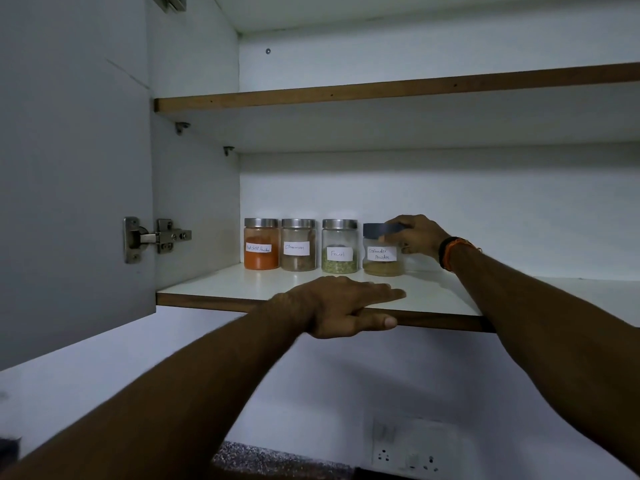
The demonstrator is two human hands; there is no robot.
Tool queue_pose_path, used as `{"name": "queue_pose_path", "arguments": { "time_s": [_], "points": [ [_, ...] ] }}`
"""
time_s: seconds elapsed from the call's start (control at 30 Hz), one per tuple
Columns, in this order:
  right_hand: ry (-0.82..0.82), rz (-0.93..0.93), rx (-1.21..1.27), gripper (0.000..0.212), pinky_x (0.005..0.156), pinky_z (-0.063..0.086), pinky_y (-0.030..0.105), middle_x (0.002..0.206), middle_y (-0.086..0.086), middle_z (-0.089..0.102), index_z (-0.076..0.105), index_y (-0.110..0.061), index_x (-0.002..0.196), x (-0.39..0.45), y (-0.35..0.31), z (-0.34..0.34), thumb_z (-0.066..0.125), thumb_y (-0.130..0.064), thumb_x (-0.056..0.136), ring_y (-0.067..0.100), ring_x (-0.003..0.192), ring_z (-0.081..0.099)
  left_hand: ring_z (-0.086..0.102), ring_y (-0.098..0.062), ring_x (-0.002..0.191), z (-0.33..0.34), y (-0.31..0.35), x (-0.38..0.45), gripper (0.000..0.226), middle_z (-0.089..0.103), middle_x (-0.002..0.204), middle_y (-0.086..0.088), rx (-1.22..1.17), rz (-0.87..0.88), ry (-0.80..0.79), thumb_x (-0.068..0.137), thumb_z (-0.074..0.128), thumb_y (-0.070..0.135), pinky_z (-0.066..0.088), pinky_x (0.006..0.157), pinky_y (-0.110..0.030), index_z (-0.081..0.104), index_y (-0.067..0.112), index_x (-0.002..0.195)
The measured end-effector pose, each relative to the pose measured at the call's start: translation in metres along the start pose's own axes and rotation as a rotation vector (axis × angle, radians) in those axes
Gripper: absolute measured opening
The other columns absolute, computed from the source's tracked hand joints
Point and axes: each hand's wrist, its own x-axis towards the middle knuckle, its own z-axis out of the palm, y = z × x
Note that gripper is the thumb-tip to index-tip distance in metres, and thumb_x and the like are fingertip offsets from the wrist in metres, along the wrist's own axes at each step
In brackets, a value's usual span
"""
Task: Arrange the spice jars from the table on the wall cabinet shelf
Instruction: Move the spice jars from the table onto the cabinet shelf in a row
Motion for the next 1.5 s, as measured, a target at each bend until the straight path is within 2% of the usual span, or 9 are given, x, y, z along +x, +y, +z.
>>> {"name": "queue_pose_path", "arguments": {
  "time_s": [0.37, 0.5, 0.7, 0.83, 0.93, 1.1, 1.33, 1.4, 1.5],
  "points": [
    [-0.01, 0.013, 0.061, 0.05, 0.1, 0.055, 0.047, 0.134, 0.013, 0.062, 0.058, -0.011, 0.136, -0.002, 0.001, 0.005, 0.075, -0.02, 0.09, 0.034, 0.124, 0.058, 0.039, -0.024, 0.144, 0.001, -0.002, 0.001, 0.06, 0.031, 0.162, 0.006, 0.004, 0.012, 0.017, 0.099, 0.03, 0.063, 0.029, 0.119, -0.047, 0.019, 0.044, 0.155],
    [0.003, 0.016, 0.033, 0.052, 0.102, 0.053, 0.051, 0.138, 0.011, 0.059, 0.056, -0.014, 0.139, -0.004, 0.002, 0.006, 0.074, -0.021, 0.091, 0.034, 0.127, 0.055, 0.041, -0.024, 0.142, 0.001, -0.003, 0.001, 0.061, 0.032, 0.161, 0.005, 0.004, 0.013, 0.024, 0.099, 0.03, 0.064, 0.031, 0.118, -0.048, 0.019, 0.044, 0.155],
    [0.095, 0.022, -0.06, 0.067, 0.108, 0.047, 0.049, 0.15, 0.009, 0.048, 0.047, -0.022, 0.148, -0.018, -0.007, 0.001, 0.076, -0.035, 0.088, 0.032, 0.133, 0.048, 0.046, -0.025, 0.138, 0.002, -0.006, 0.002, 0.062, 0.037, 0.159, 0.003, 0.021, 0.004, 0.041, 0.098, 0.03, 0.065, 0.033, 0.115, -0.046, 0.021, 0.044, 0.155],
    [0.151, 0.023, -0.08, 0.069, 0.111, 0.045, 0.05, 0.151, 0.01, 0.047, 0.048, -0.017, 0.147, -0.045, -0.013, -0.003, 0.074, -0.043, 0.089, 0.031, 0.134, 0.048, 0.047, -0.025, 0.136, 0.004, -0.005, 0.003, 0.061, 0.038, 0.159, 0.001, 0.038, -0.005, 0.056, 0.097, 0.03, 0.067, 0.032, 0.113, -0.042, 0.023, 0.046, 0.154],
    [0.173, 0.032, -0.051, 0.06, 0.109, 0.047, 0.051, 0.146, 0.01, 0.052, 0.052, -0.013, 0.143, -0.072, -0.022, -0.004, 0.071, -0.04, 0.093, 0.031, 0.131, 0.051, 0.045, -0.026, 0.138, 0.004, -0.005, 0.002, 0.061, 0.038, 0.159, -0.001, 0.047, -0.027, 0.057, 0.096, 0.029, 0.068, 0.032, 0.112, -0.04, 0.024, 0.047, 0.153],
    [0.176, 0.058, 0.17, 0.034, 0.098, 0.056, 0.047, 0.128, 0.002, 0.065, 0.067, -0.017, 0.125, -0.135, -0.034, -0.009, 0.069, -0.03, 0.094, 0.022, 0.121, 0.06, 0.038, -0.027, 0.143, 0.006, 0.001, -0.001, 0.062, 0.035, 0.16, -0.002, 0.026, -0.07, 0.055, 0.093, 0.029, 0.073, 0.028, 0.114, -0.042, 0.024, 0.051, 0.15],
    [0.42, -0.086, 0.291, 0.008, 0.089, 0.061, 0.044, 0.099, 0.001, 0.076, 0.077, -0.017, 0.096, -0.226, -0.04, -0.004, 0.071, -0.018, 0.091, 0.019, 0.097, 0.072, 0.037, -0.03, 0.144, 0.007, 0.022, -0.011, 0.056, 0.037, 0.159, -0.004, 0.089, -0.192, 0.161, 0.1, 0.032, 0.061, 0.031, 0.116, -0.046, 0.029, 0.044, 0.153],
    [0.466, -0.114, 0.275, 0.008, 0.086, 0.061, 0.046, 0.092, 0.0, 0.076, 0.077, -0.017, 0.092, -0.263, -0.031, 0.01, 0.07, -0.016, 0.09, 0.019, 0.093, 0.072, 0.043, -0.032, 0.14, 0.015, 0.034, -0.019, 0.052, 0.044, 0.155, -0.005, 0.127, -0.214, 0.226, 0.102, 0.032, 0.057, 0.034, 0.111, -0.047, 0.035, 0.039, 0.151],
    [0.492, -0.065, 0.254, 0.011, 0.082, 0.061, 0.049, 0.091, 0.003, 0.076, 0.078, -0.013, 0.092, -0.319, -0.006, 0.044, 0.067, -0.015, 0.091, 0.022, 0.091, 0.073, 0.057, -0.037, 0.119, 0.035, 0.061, -0.034, 0.038, 0.062, 0.131, -0.012, 0.122, -0.208, 0.327, 0.101, 0.041, 0.039, 0.039, 0.098, -0.046, 0.051, 0.024, 0.134]
  ]
}}
